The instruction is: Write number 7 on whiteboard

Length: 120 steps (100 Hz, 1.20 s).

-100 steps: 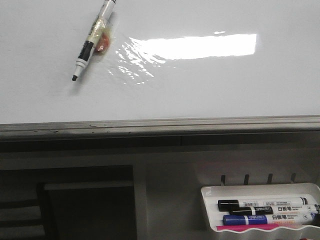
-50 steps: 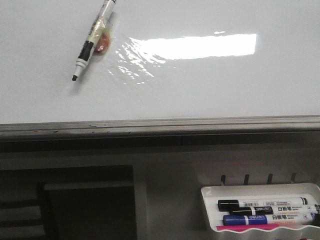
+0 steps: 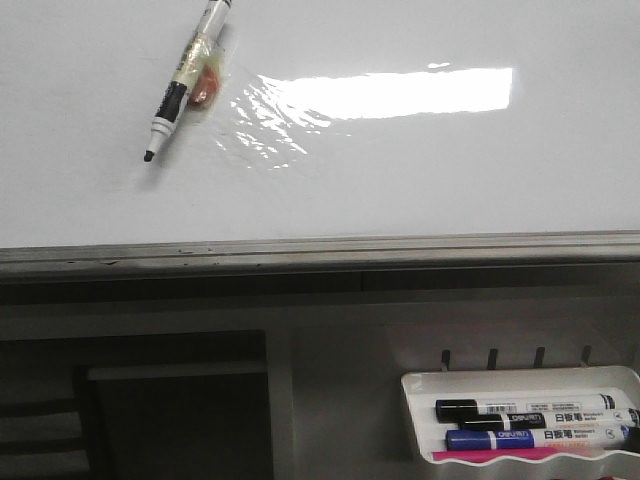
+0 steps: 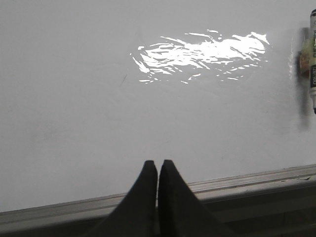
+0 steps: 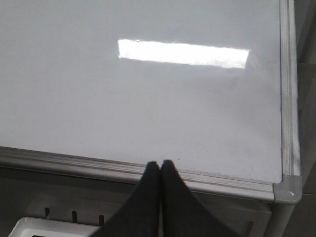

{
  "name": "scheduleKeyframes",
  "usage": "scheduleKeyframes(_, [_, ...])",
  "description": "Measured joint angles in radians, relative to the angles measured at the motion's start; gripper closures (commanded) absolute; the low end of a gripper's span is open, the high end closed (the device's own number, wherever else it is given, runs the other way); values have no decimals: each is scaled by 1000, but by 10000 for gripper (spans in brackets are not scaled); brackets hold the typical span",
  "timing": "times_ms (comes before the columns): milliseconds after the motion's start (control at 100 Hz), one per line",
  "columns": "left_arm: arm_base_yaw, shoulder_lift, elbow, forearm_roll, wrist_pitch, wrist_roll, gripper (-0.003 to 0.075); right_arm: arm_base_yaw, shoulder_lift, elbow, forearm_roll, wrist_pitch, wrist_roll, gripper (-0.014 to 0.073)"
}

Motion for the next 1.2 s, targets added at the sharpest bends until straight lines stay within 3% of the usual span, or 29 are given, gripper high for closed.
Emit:
scheduleKeyframes(270, [0,0,0,-2,0,0,741,0,0,0,0,0,0,658])
scheduleKeyframes(430, [0,0,0,-70,0,0,741,0,0,0,83,-4,0,658])
scheduleKeyframes(790, [0,0,0,-653,-40,-2,741,0,0,0,522,-49,0,658])
scheduleKeyframes(880, [0,0,0,-740,-59,-4,741,0,0,0,628,-45,0,657])
scheduleKeyframes(1000, [0,0,-5,-748,-25,-4,741,0,0,-2,664,32,0,649])
scheduleKeyframes(1200, [0,36,-147,-621,176,-4,741,0,62,-114,610,216,0,645])
